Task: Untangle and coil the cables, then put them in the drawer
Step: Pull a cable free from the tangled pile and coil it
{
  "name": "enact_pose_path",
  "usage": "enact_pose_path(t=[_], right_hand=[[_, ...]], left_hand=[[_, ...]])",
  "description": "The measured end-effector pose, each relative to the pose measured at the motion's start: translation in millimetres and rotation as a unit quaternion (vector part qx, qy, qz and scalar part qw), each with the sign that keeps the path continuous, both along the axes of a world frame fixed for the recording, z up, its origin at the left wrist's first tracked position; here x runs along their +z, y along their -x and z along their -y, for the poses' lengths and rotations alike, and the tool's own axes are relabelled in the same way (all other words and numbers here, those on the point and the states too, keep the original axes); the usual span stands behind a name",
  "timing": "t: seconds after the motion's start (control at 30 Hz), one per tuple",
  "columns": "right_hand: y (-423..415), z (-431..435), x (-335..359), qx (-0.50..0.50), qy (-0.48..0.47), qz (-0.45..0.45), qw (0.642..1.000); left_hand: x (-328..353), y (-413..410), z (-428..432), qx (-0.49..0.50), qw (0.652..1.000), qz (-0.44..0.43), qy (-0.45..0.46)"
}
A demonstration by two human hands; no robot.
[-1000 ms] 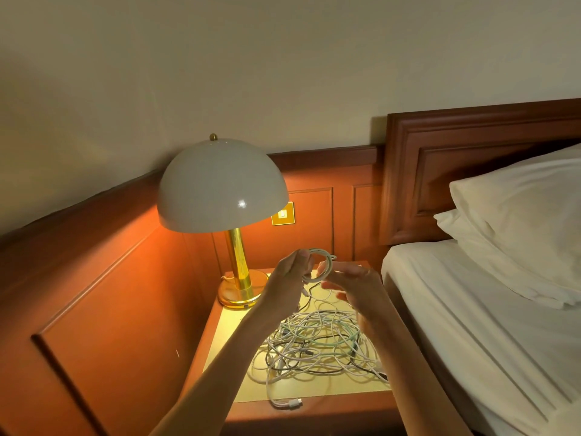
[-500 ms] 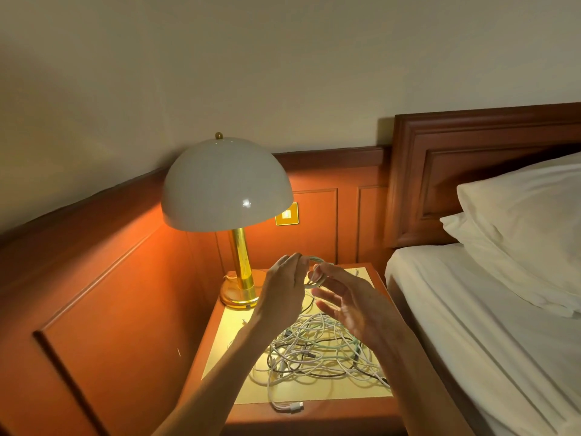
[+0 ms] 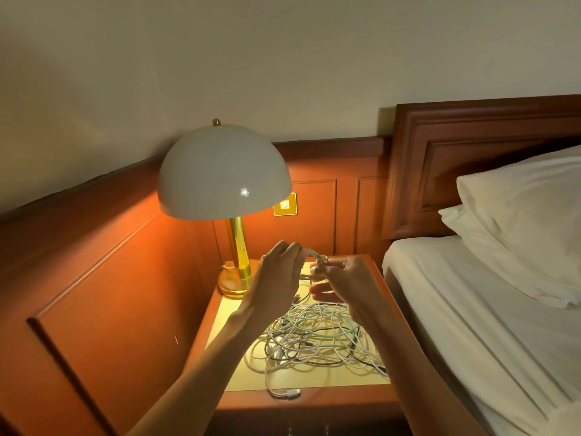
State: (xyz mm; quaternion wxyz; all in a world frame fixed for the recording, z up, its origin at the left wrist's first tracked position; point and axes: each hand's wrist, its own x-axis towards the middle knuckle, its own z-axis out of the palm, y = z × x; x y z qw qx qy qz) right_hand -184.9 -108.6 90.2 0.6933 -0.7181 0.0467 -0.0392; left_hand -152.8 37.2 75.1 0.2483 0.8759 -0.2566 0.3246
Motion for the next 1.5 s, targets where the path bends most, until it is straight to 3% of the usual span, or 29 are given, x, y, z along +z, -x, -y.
enact_pose_path(t=[0.23, 0.4, 0.7, 0.8, 0.83, 0.9, 0.97, 1.03, 1.2, 1.5], right_hand=[[3.3, 3.1, 0.3, 0.054, -0.135, -0.033, 0.989], [-2.3, -3.0, -6.5, 0.037, -0.055, -0.018, 0.998], [-6.9, 8.9, -2.2, 0.091, 0.117, -0.090, 0.985], [-10.0, 8.2, -5.2, 0.035, 0.150, -0.053, 0.987], [-10.3, 7.3, -7.1, 0.018, 0.133, -0.039, 0.990], [-9.4, 7.1, -11.0, 0.010, 0.030, -0.039, 0.999], [-6.2, 7.9, -13.5, 0.018, -0.088, -0.054, 0.995], [-2.9, 8.4, -16.6, 0.024, -0.150, -0.050, 0.987], [0.6, 9.2, -22.9, 0.047, -0.242, -0.047, 0.968], [-0.3, 4.9, -17.3, 0.041, -0.237, -0.056, 0.969]], left_hand=[[3.1, 3.4, -6.7, 0.019, 0.994, 0.082, -0.066], [-6.0, 0.8, -7.8, 0.045, 0.979, 0.113, -0.166], [-16.3, -9.9, -14.9, 0.067, 0.956, 0.177, -0.223], [-19.4, -11.8, -12.0, 0.070, 0.962, 0.132, -0.230], [-19.7, -12.4, -10.8, 0.067, 0.966, 0.112, -0.224], [-16.1, -9.1, -9.4, 0.036, 0.994, 0.038, -0.091], [-12.9, -5.3, -7.7, 0.014, 0.999, -0.009, 0.027], [-13.0, -3.1, -4.9, 0.015, 0.998, -0.006, 0.061], [-7.4, -1.0, -2.2, 0.021, 0.999, 0.005, 0.037], [-2.4, 2.0, -7.6, 0.016, 0.999, 0.000, 0.052]])
